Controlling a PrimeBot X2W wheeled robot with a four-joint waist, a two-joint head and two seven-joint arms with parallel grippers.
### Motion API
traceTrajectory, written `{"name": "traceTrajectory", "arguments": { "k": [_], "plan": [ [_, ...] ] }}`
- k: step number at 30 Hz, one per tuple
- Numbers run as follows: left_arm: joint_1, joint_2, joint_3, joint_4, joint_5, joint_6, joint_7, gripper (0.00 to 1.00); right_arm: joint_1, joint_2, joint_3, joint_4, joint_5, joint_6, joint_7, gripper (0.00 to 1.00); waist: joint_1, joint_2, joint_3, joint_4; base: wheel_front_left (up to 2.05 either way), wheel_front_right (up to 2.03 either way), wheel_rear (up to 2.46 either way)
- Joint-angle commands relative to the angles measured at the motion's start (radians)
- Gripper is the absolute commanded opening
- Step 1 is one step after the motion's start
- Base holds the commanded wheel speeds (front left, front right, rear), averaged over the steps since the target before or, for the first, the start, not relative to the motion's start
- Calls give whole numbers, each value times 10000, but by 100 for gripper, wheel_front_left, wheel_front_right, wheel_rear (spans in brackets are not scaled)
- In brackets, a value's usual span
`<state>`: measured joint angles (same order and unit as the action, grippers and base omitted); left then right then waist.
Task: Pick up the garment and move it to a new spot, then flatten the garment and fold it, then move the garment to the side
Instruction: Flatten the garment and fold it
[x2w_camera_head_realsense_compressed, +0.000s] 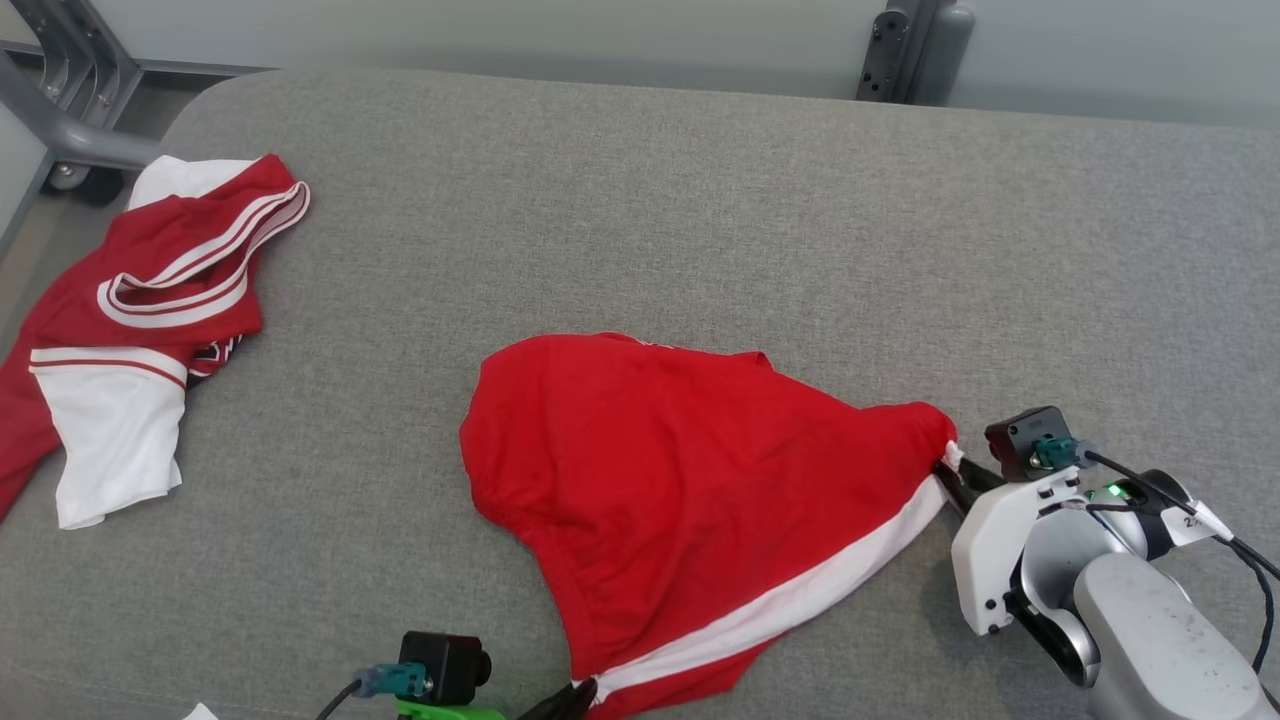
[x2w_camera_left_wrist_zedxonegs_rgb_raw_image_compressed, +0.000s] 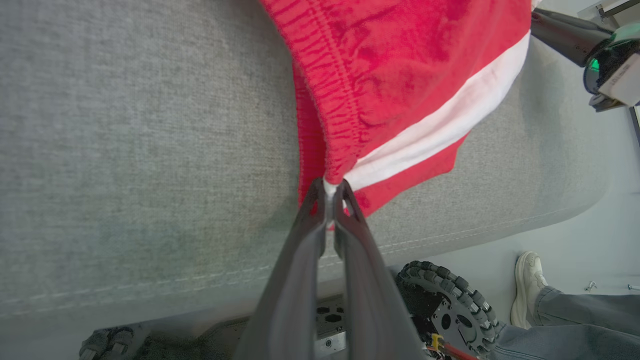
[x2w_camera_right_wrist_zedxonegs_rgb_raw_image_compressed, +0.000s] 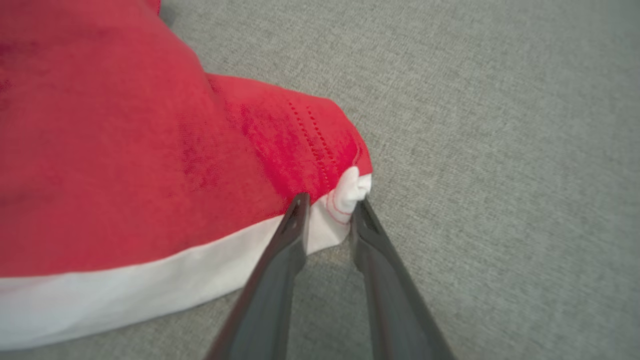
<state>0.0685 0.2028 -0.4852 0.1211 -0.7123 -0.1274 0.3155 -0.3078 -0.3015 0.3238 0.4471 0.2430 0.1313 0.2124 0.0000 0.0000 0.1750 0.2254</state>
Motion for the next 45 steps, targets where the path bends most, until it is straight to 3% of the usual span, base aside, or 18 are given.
{"name": "traceTrajectory", "arguments": {
  "k": [1, 11, 20, 27, 37, 45],
  "plan": [
    [-111, 126, -23, -16, -110, -51, -57, 0, 255, -39, 89, 97, 135, -14, -14, 0, 0, 0, -97, -13, 0, 0, 0],
    [198, 579, 344, -1933, -337, 52, -360, 0, 777, -65, -610, -1351, 787, -12, -797, 0, 0, 0, -738, -23, 0, 0, 0],
    [-56, 1163, 1115, -5018, -569, 378, -93, 0, 1603, 324, -2442, -4856, 2281, -11, -1088, 0, 0, 0, -1393, -22, 0, 0, 0],
    [-1144, 1241, 1524, -6095, -694, 660, 396, 0, 1882, 734, -3681, -7574, 2810, -7, -643, 0, 0, 0, -1473, 4, 0, 0, 0],
    [-3217, 909, 1536, -5964, -1030, 529, 843, 0, 1493, 1475, -4339, -10025, 2599, -7, 538, 0, 0, 0, -650, 107, 0, 0, 0],
    [-5906, 221, 1503, -4232, -1375, 230, 707, 0, -125, 1671, -4987, -10032, 1852, -7, 1126, 0, 0, 0, 909, 170, 0, 0, 0]
  ]
}}
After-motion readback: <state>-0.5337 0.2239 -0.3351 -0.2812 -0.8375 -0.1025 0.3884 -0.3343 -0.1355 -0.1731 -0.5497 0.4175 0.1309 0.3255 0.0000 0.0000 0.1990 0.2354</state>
